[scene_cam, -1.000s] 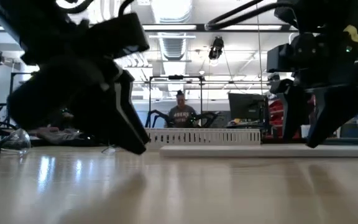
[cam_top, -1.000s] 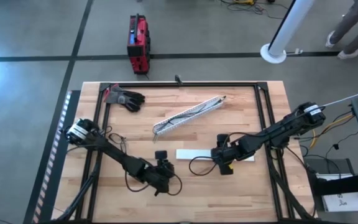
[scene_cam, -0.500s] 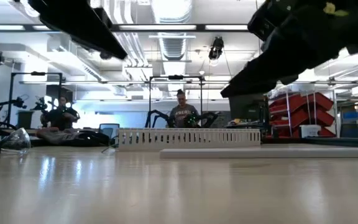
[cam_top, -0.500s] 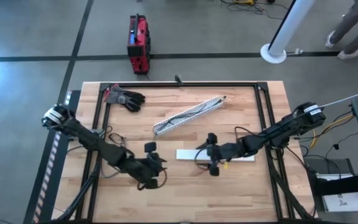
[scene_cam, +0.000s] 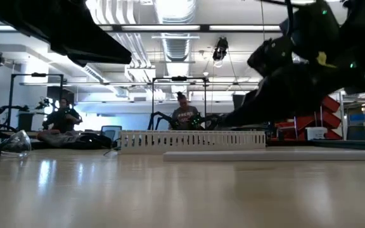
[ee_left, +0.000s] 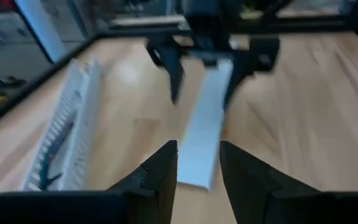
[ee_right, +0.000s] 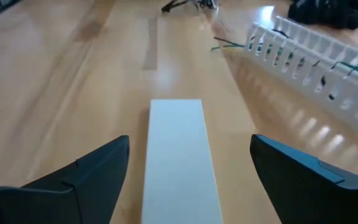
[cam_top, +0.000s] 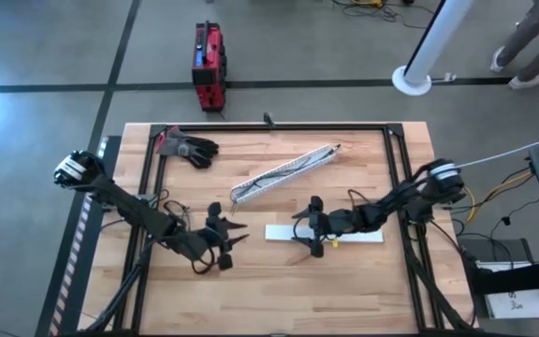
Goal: Ziptie cables
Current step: Insert the white duct lid into the white cable duct until it is secured, then move the white cable duct to the center
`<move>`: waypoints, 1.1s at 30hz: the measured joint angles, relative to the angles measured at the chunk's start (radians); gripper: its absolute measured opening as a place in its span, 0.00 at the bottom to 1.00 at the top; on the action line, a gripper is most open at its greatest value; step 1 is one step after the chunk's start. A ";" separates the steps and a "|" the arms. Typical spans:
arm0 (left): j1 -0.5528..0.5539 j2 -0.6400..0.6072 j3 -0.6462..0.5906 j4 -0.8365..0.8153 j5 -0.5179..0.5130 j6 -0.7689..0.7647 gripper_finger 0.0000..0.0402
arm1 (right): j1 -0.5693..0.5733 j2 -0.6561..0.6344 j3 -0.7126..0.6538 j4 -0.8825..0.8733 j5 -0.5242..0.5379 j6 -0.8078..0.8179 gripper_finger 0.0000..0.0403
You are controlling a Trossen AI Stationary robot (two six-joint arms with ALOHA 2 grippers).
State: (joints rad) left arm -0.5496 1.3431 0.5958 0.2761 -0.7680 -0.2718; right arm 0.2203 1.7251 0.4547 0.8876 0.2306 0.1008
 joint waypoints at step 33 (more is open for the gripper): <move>0.033 0.064 -0.021 0.216 -0.076 0.001 0.26 | -0.060 0.305 0.088 0.105 -0.137 -0.115 0.66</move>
State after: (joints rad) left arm -0.5167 1.4067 0.5751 0.4923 -0.8444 -0.2707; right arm 0.1607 2.0296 0.5430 0.9928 0.0934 -0.0140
